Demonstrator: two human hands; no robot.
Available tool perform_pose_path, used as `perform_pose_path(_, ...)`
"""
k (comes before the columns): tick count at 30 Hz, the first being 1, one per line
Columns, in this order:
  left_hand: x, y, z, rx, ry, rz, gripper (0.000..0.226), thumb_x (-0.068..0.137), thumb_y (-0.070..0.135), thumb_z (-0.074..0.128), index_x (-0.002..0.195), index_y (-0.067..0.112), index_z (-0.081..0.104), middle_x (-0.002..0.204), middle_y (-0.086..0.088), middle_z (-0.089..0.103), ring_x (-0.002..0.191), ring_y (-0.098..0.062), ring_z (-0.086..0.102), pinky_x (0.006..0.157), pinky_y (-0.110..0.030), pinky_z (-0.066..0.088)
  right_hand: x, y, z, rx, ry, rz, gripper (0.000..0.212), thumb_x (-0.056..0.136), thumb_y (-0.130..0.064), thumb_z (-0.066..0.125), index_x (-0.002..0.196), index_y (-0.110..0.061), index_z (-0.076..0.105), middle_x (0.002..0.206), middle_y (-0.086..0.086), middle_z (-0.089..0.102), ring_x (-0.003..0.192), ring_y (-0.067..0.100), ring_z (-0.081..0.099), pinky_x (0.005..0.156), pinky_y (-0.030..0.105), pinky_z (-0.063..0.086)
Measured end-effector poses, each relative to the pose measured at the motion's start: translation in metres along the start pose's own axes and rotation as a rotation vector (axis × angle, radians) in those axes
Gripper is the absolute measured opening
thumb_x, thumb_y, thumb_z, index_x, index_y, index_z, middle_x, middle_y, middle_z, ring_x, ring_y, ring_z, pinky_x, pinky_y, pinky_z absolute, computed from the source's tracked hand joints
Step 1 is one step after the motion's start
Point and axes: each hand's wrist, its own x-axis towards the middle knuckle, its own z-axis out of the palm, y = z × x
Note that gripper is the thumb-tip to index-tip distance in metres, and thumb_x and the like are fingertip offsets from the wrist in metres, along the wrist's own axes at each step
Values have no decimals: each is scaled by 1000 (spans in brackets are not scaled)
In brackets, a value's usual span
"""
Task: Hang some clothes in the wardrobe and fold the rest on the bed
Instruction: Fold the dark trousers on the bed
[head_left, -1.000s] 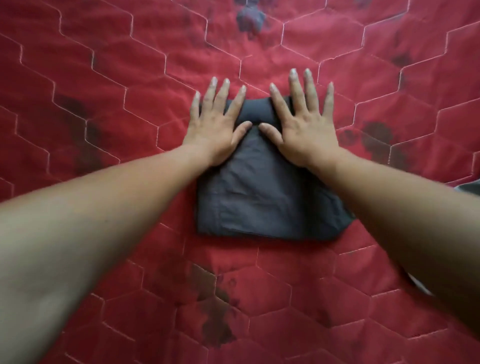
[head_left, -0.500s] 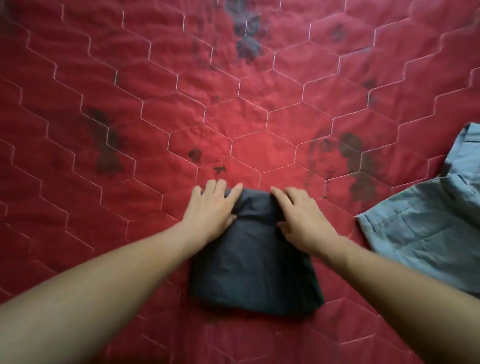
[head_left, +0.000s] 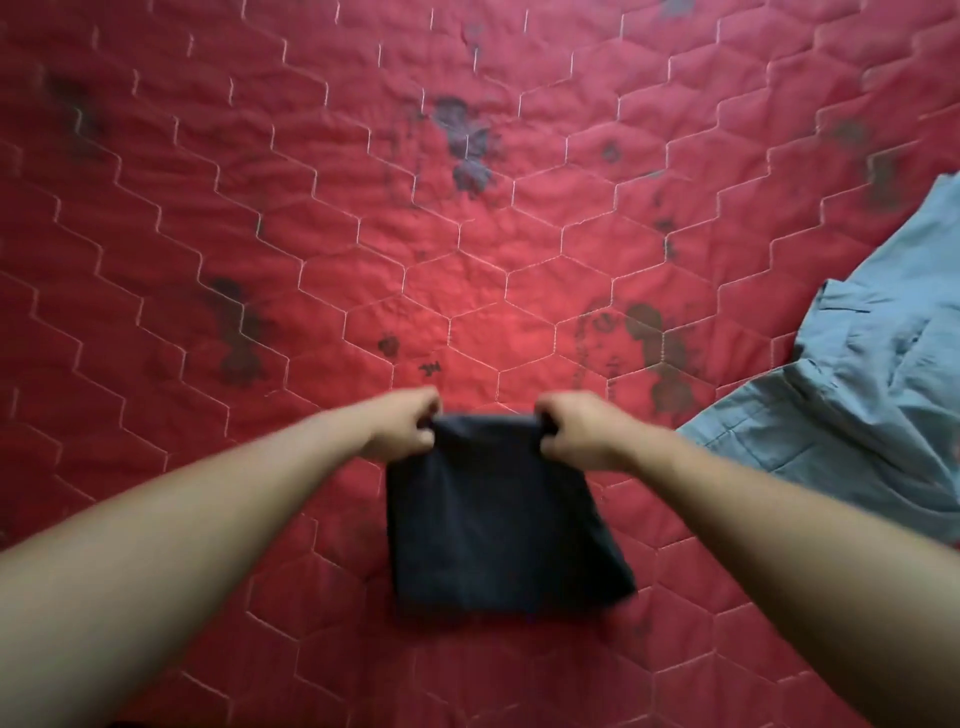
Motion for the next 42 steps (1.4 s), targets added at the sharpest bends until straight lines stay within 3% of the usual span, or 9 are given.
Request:
perform_pose_path(5,-34,50,-119,9,547,159,32,87,15,62,119,19,63,109,-6,68,100,-27,63,84,-38,51,-18,-17,-129,-12,523,-89,25,79,-14,62,104,-15,60,105,11,64,100,33,59,81,37,46)
perform_pose_path(8,-52,63,-130,143,667,307,45,82,12,68,127,17,62,116,-7,59,104,-29,60,87,-40,50,-36,-27,-144,-153,674,-191,28,77,-12,63,105,-13,62,102,11,57,99,36,55,81,45,47)
perform_pose_path(14,-43,32,-6,502,680,254,59,66,12,79,124,16,64,102,-12,57,84,-36,58,59,-42,53,-43,-12,-14,-474,641,-173,27,86,-17,55,113,-13,57,105,13,56,96,37,55,72,44,39)
perform_pose_path(19,-19,-9,103,480,417,36,64,92,37,60,151,23,40,145,-11,44,132,-31,43,93,-43,48,-45,19,108,-392,200,-91,65,97,-36,55,155,-17,33,159,14,32,146,33,33,110,46,35)
perform_pose_path(22,6,-9,103,328,644,57,52,95,29,60,145,18,50,150,-16,43,143,-34,36,102,-49,47,-21,22,111,-322,433,-119,61,91,-36,68,145,-12,53,152,16,47,142,35,44,110,50,40)
perform_pose_path(25,49,-3,90,369,782,118,57,100,35,47,154,20,37,164,-14,24,154,-32,16,117,-48,30,30,18,95,-347,608,-121,63,99,-41,52,154,-15,39,164,15,26,153,35,21,119,59,23)
perform_pose_path(30,107,-16,91,394,718,24,67,102,53,32,161,34,5,168,-12,-10,155,-27,-10,124,-54,7,100,39,99,-394,657,20,74,101,-61,30,162,-21,15,169,13,2,156,36,-3,120,65,4)
perform_pose_path(37,105,-16,79,264,645,49,63,102,50,34,160,38,13,169,-5,-13,154,-23,-16,121,-62,-5,105,42,96,-381,656,12,74,100,-64,21,162,-23,13,170,11,-1,156,34,-6,120,65,3)
perform_pose_path(42,122,-1,42,314,761,37,60,103,50,29,160,38,13,169,-6,-9,155,-27,-13,120,-63,-5,121,47,47,-351,774,-7,67,103,-59,23,161,-27,19,170,9,2,156,34,-2,118,69,0)
